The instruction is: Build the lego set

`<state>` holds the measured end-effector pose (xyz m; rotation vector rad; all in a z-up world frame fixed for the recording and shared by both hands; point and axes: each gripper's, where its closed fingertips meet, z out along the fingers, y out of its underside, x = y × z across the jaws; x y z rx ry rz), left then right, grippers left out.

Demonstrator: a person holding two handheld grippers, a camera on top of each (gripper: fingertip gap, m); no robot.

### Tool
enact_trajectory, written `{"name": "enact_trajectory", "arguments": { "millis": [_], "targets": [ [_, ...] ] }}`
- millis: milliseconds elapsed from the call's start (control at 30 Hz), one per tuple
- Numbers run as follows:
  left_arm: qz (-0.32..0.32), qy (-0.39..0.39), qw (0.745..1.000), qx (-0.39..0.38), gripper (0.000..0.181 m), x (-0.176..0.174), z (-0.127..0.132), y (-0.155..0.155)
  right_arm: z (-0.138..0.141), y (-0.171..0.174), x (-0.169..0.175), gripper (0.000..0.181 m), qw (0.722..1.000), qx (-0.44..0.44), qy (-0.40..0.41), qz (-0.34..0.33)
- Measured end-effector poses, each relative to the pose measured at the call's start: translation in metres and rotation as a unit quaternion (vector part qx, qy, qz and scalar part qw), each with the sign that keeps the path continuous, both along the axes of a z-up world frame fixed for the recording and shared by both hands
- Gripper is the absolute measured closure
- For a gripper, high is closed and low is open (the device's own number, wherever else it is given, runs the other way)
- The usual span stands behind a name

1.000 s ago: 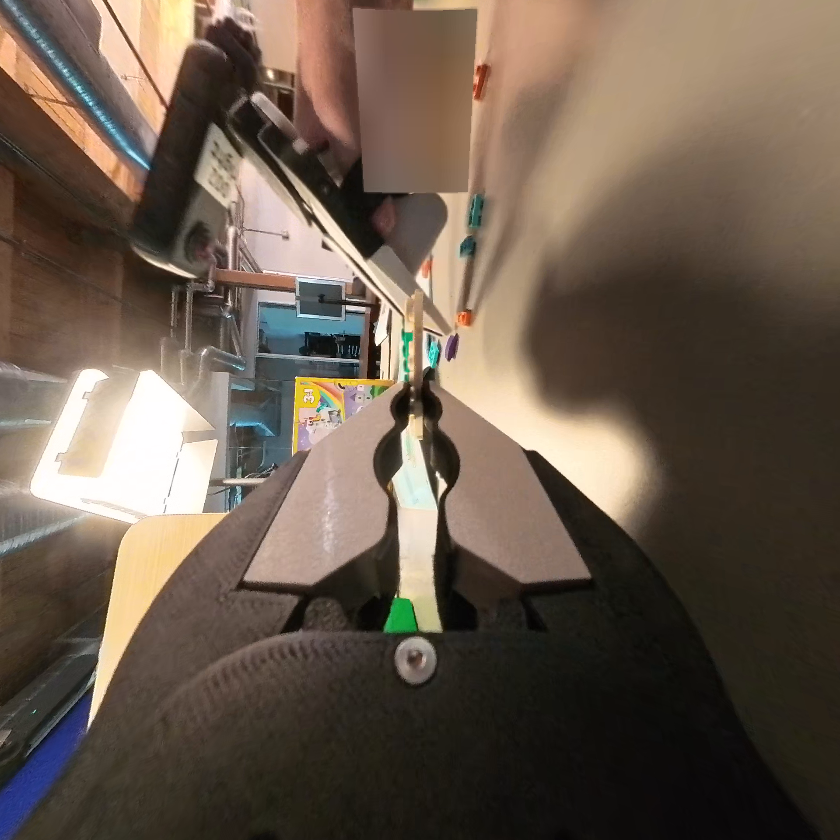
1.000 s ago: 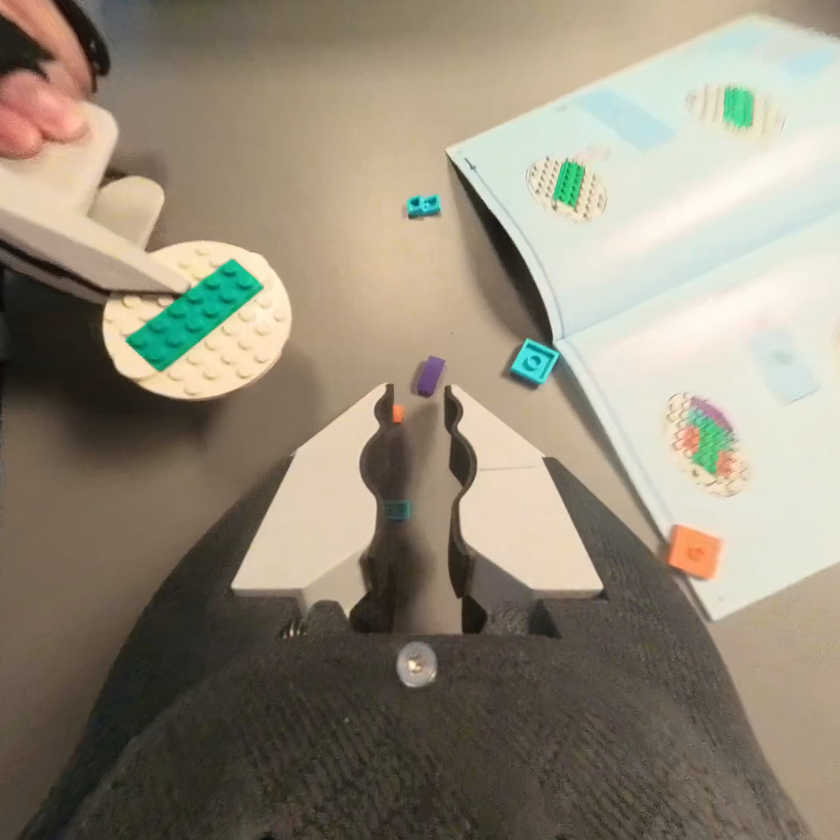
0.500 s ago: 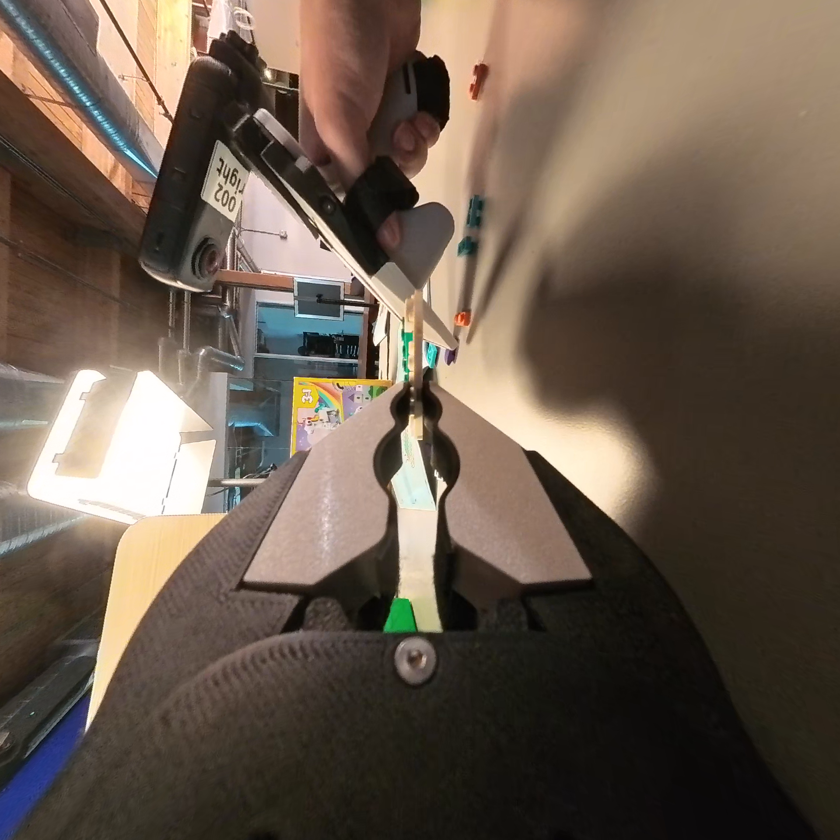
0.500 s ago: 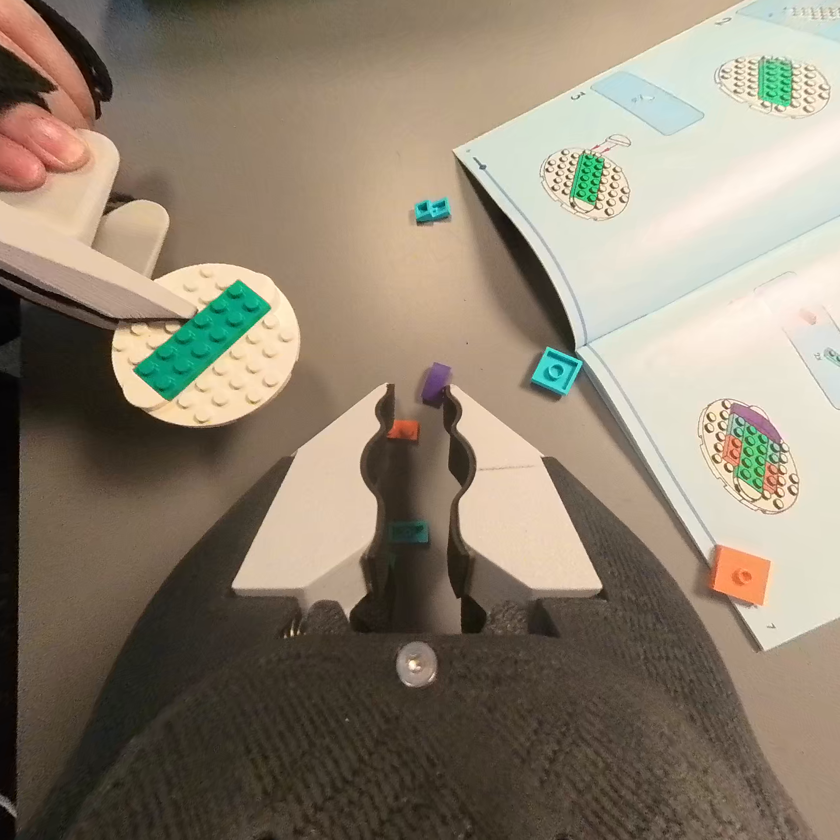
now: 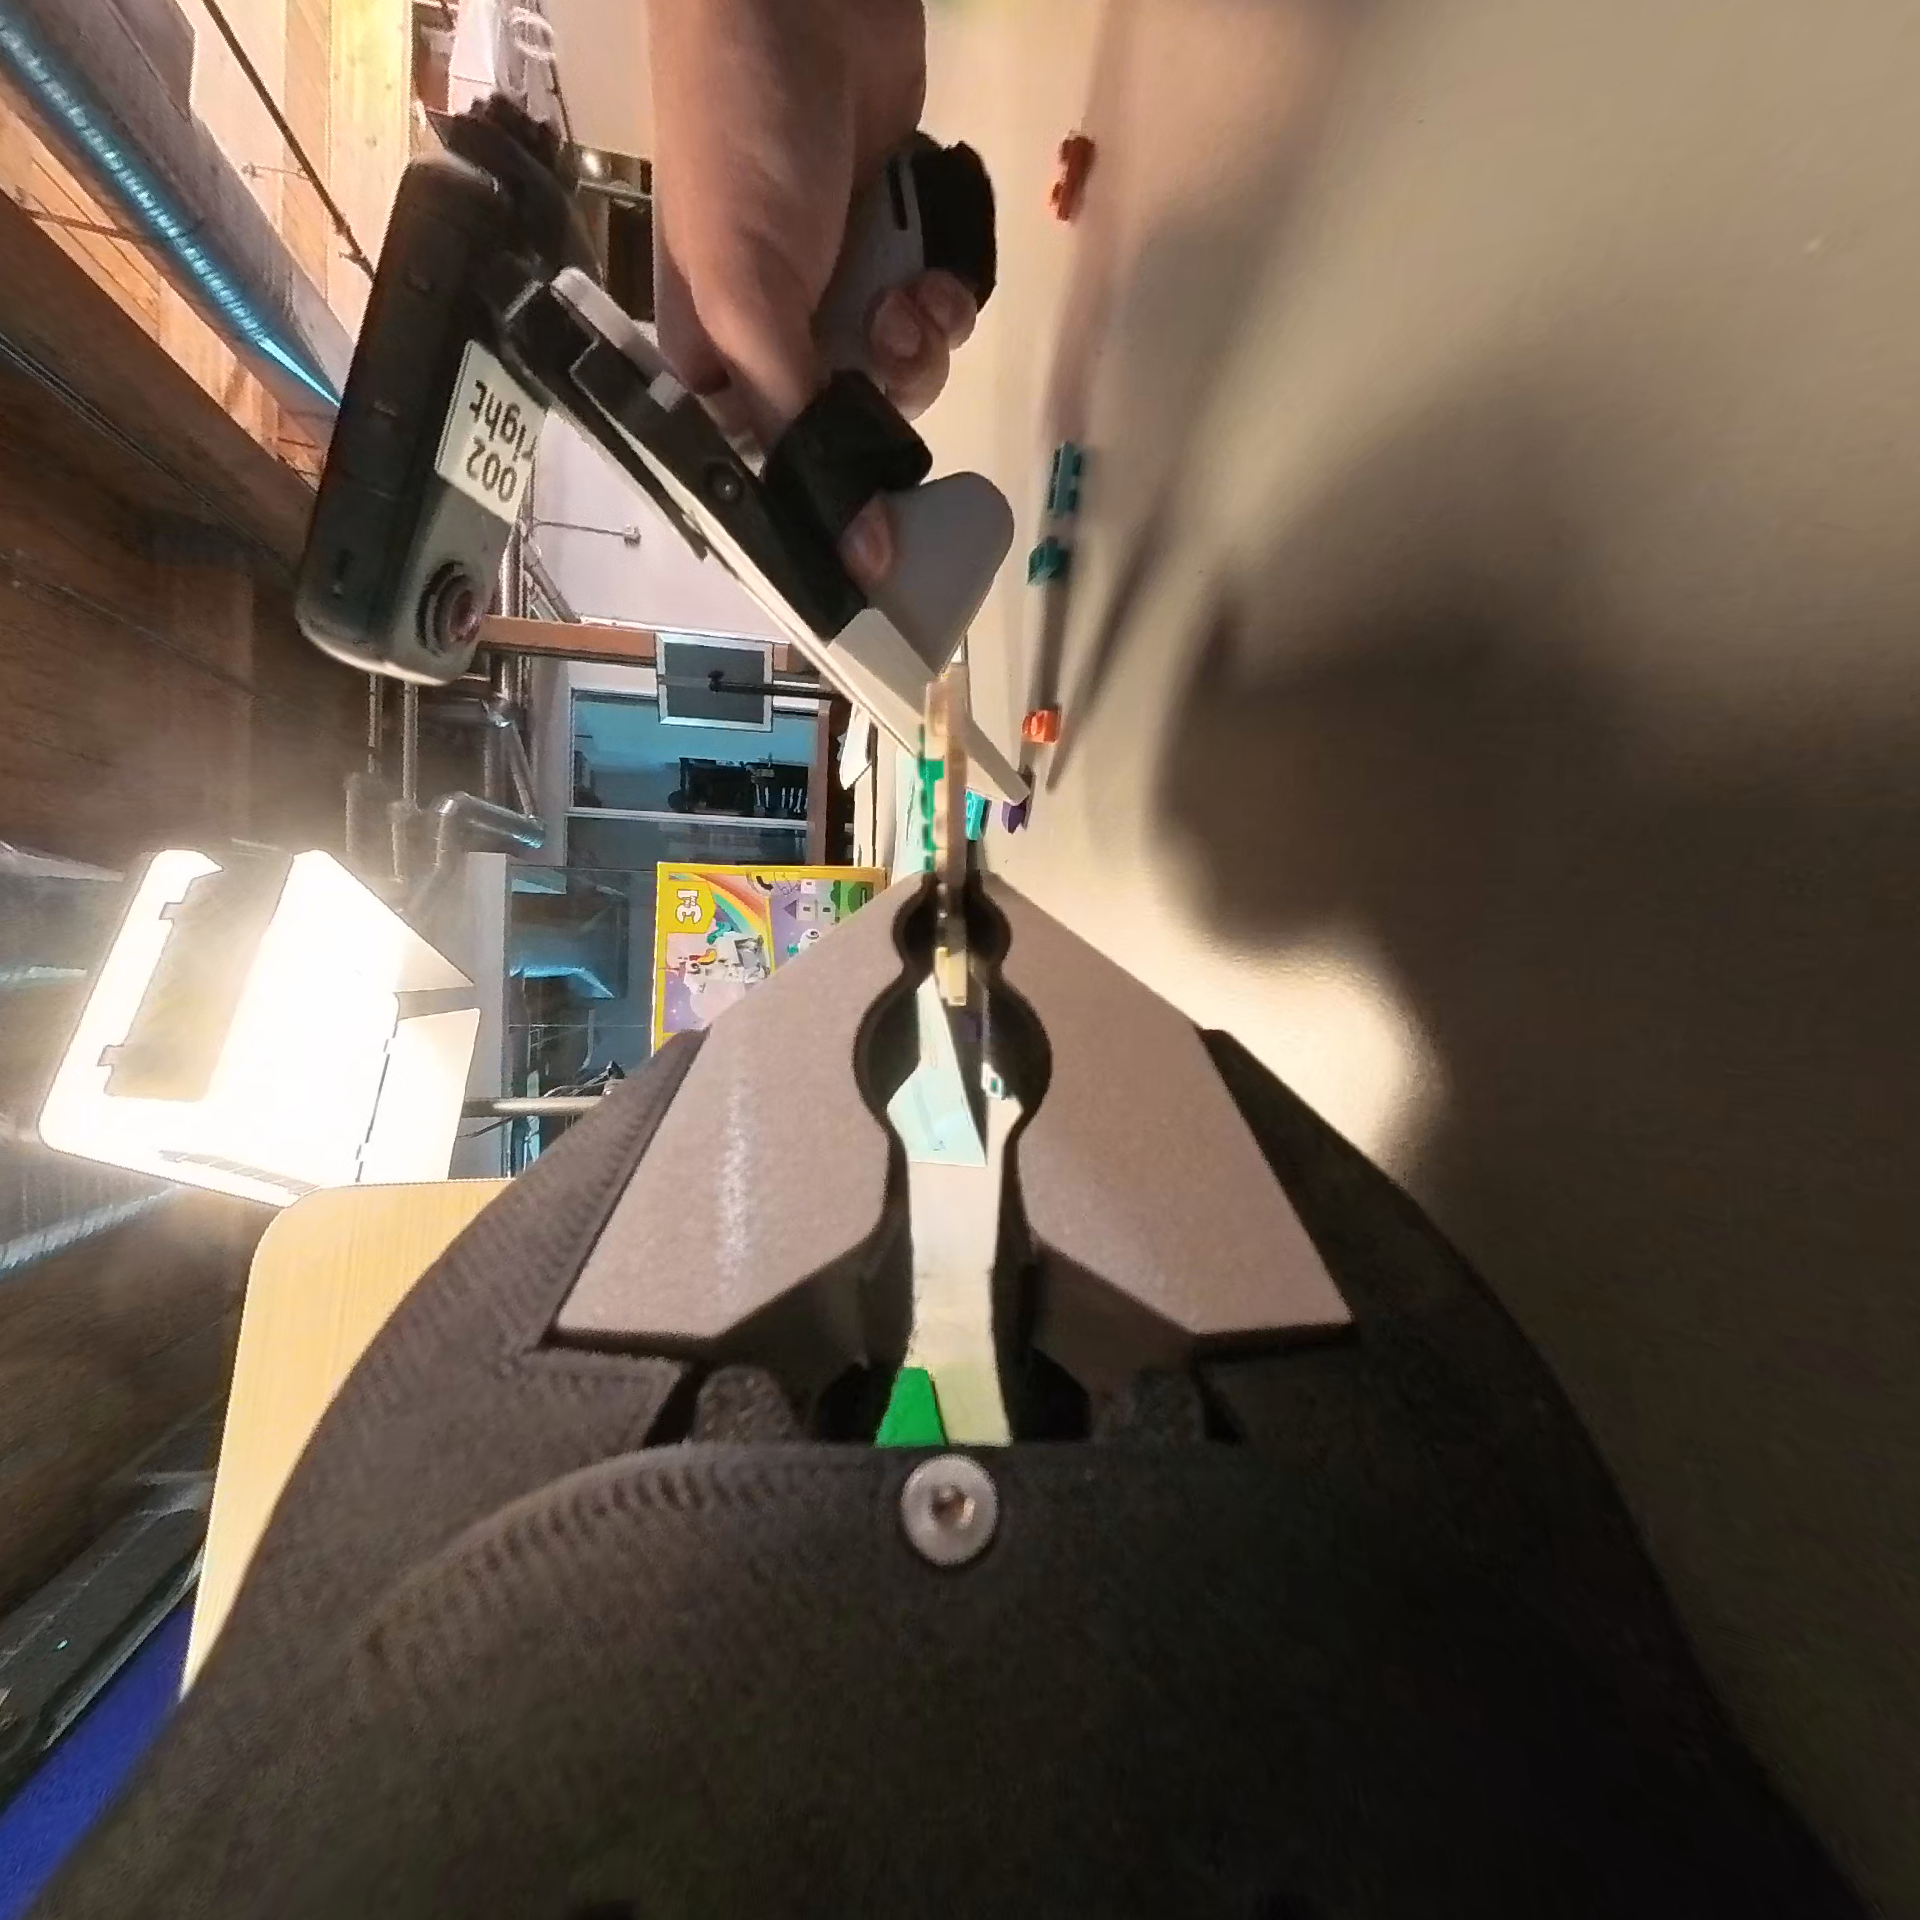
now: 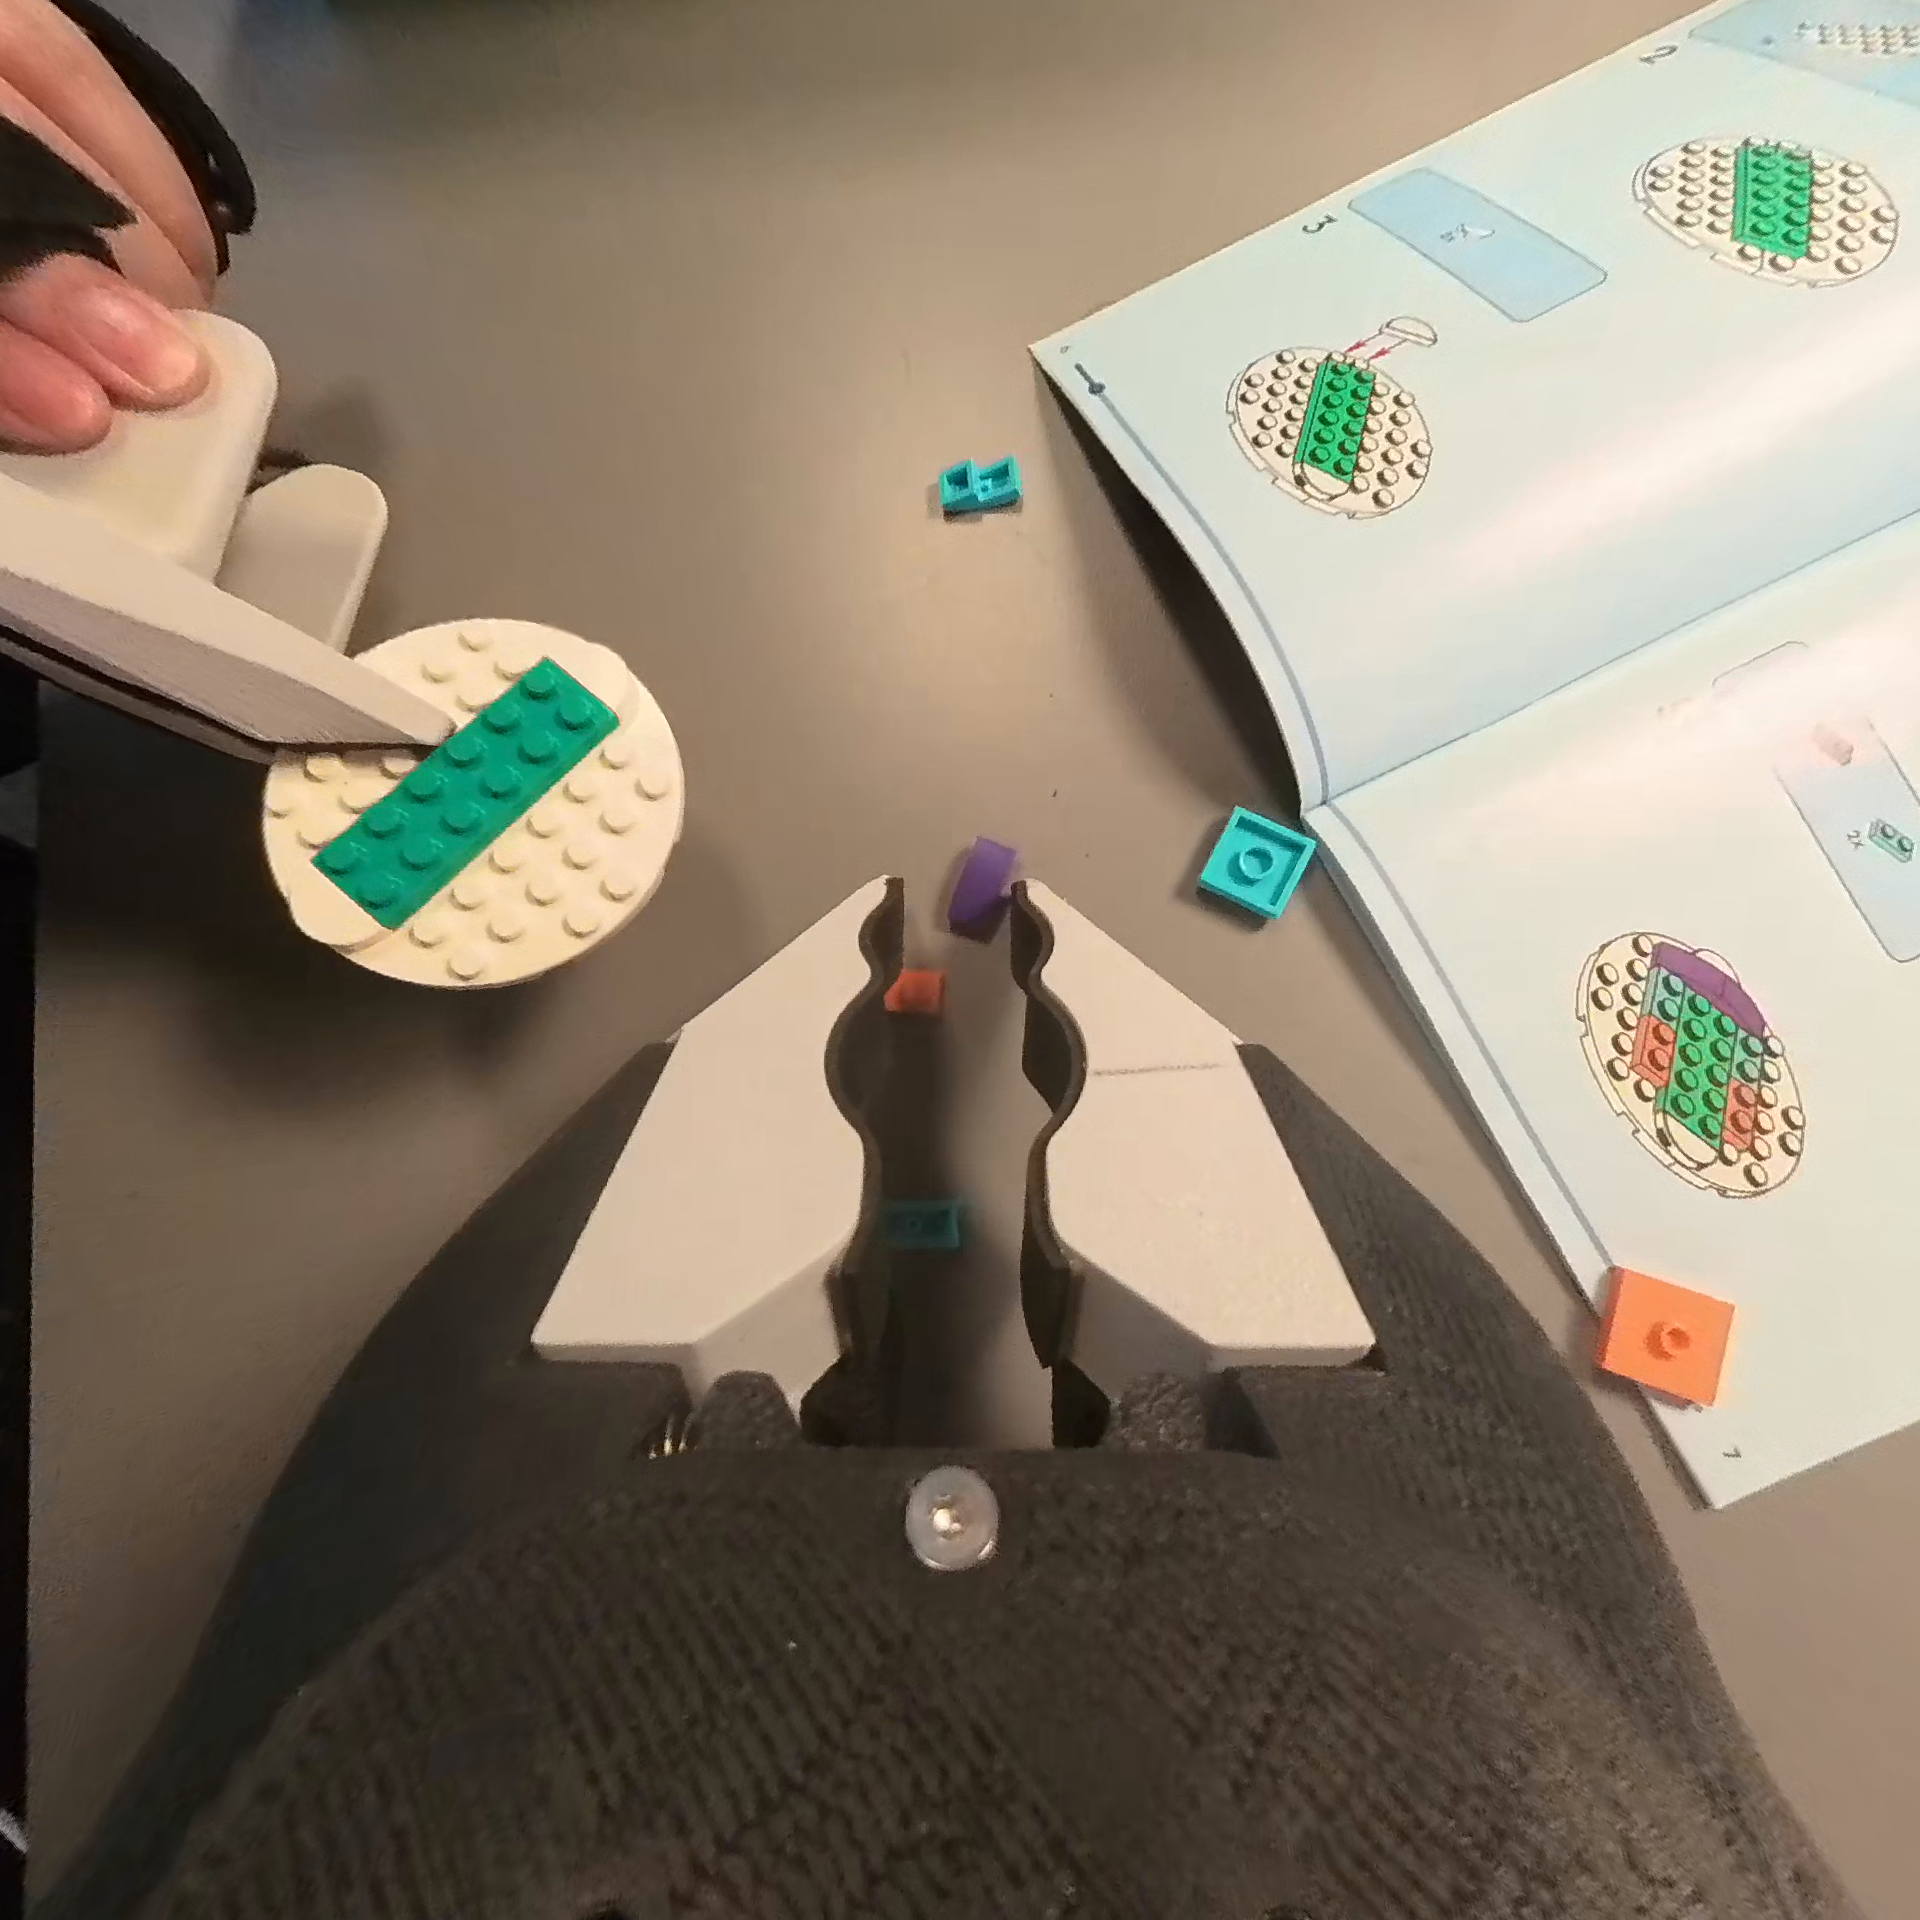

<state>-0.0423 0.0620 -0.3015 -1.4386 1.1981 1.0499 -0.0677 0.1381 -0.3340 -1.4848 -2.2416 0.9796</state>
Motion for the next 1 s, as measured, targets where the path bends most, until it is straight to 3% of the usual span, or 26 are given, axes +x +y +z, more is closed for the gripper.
{"name": "enact_trajectory", "arguments": {
  "millis": [267, 433, 600, 667, 800, 1000],
  "targets": [
    [-0.001, 0.002, 1.000, -0.005, 0.177, 0.001, -0.002, 0.000, 0.000, -0.002, 0.002, 0.160, 1.000, 0.004, -0.013, 0.016],
    [-0.001, 0.003, 1.000, -0.004, 0.177, 0.001, -0.002, 0.000, 0.011, -0.029, 0.013, 0.158, 0.995, -0.060, -0.019, 0.080],
    [-0.004, 0.004, 1.000, -0.005, 0.177, 0.002, -0.002, 0.000, 0.017, -0.011, 0.007, 0.154, 0.990, 0.021, 0.015, 0.142],
    [-0.006, 0.003, 1.000, -0.009, 0.177, 0.003, -0.004, 0.000, 0.020, -0.014, 0.010, 0.152, 0.973, 0.046, 0.031, 0.226],
    [-0.010, 0.004, 1.000, -0.014, 0.177, 0.005, -0.006, 0.000, 0.012, -0.016, 0.011, 0.155, 0.914, 0.140, 0.041, 0.380],
    [-0.005, 0.005, 1.000, -0.017, 0.177, 0.003, -0.007, 0.001, 0.006, -0.017, 0.005, 0.158, 0.839, 0.218, 0.009, 0.499]
  ]
}}
